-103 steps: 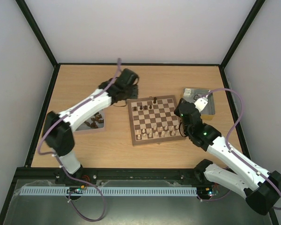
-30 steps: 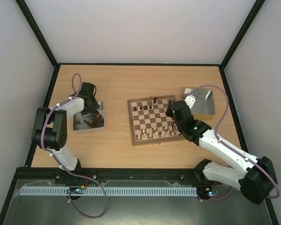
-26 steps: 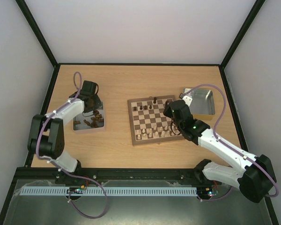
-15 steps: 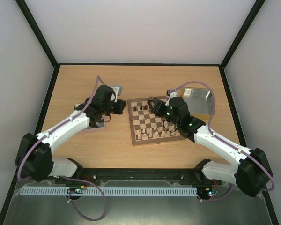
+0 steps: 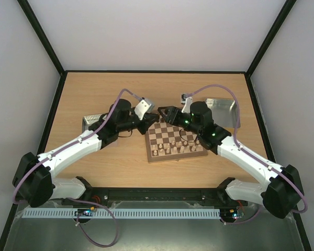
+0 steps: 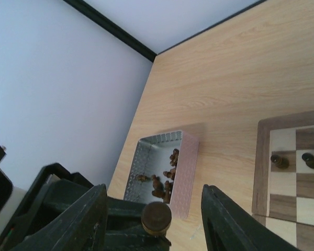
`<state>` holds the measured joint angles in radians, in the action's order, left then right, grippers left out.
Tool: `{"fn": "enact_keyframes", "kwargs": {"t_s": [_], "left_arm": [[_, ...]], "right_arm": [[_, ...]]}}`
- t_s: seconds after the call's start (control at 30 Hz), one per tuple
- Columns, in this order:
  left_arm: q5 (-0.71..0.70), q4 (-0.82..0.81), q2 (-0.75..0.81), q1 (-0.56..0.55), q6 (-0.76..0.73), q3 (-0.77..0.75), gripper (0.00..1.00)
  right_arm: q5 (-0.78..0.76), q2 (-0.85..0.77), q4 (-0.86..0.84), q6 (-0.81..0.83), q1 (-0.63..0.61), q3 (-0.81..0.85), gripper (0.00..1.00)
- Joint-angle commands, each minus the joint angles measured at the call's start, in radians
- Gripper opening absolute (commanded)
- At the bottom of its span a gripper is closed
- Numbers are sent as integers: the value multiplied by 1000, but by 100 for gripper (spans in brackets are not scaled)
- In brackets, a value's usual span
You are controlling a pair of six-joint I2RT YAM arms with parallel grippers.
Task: Set up the chess pieces on the board
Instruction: Place the chess piece on the chessboard.
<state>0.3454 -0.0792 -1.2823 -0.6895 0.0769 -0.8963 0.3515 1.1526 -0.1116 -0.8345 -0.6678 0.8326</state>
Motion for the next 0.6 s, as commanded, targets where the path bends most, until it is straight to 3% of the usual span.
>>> {"fn": "enact_keyframes", "kwargs": {"t_s": [0.0,0.23,0.37,0.43,0.57], "left_arm": [[46,-72,25,-1,-77,6,6],[75,-97,27,-1,-69,12,7],[71,-111,36,-1,-63,6,9],[55,-123,44,0,-36,9,18],[67,-188,55,12,147,25,57]], "right_arm": [[67,16,40,16,1,20,46],[106,41,11,-2,0,13,35],[109,50,-6,-43,1,3,14],[87,44,-25,-84,0,-10,7],[22,2,-149,-223,1,-76,2]]}}
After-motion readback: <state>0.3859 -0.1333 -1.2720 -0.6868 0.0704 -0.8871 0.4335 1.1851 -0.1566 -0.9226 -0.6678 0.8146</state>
